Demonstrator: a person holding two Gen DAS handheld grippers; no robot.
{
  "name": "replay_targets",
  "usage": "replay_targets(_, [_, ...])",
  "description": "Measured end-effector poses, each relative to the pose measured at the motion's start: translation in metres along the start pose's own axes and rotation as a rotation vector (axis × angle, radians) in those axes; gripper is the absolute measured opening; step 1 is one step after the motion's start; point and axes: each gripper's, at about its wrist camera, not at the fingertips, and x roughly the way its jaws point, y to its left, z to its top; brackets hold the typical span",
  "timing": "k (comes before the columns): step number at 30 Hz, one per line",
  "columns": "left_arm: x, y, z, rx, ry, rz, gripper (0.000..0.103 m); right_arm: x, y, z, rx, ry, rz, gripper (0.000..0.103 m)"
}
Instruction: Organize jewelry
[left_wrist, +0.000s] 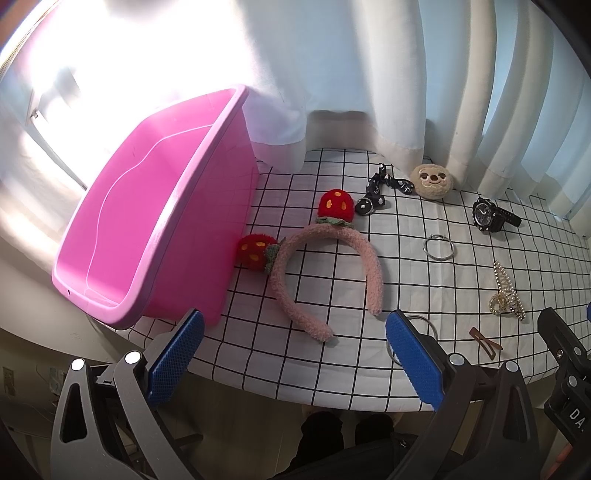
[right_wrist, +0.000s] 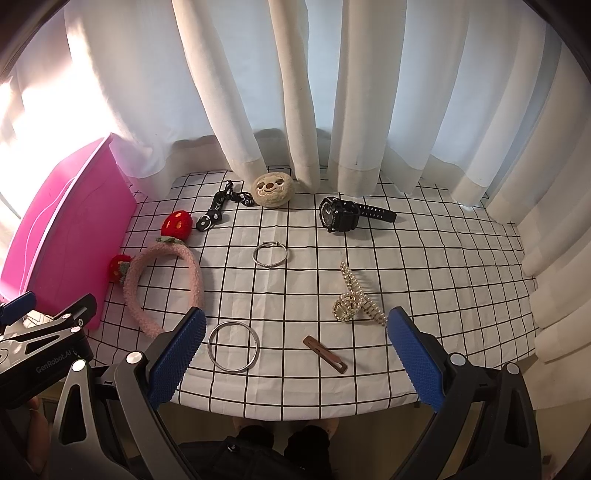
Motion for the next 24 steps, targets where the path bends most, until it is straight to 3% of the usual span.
replay_targets(24, [0.008, 0.0076, 0.0006, -0.017, 0.025, -0.031, 0.097, 0.0064, -0.002, 0.0015, 0.003, 0.012, 0.01, 0.094])
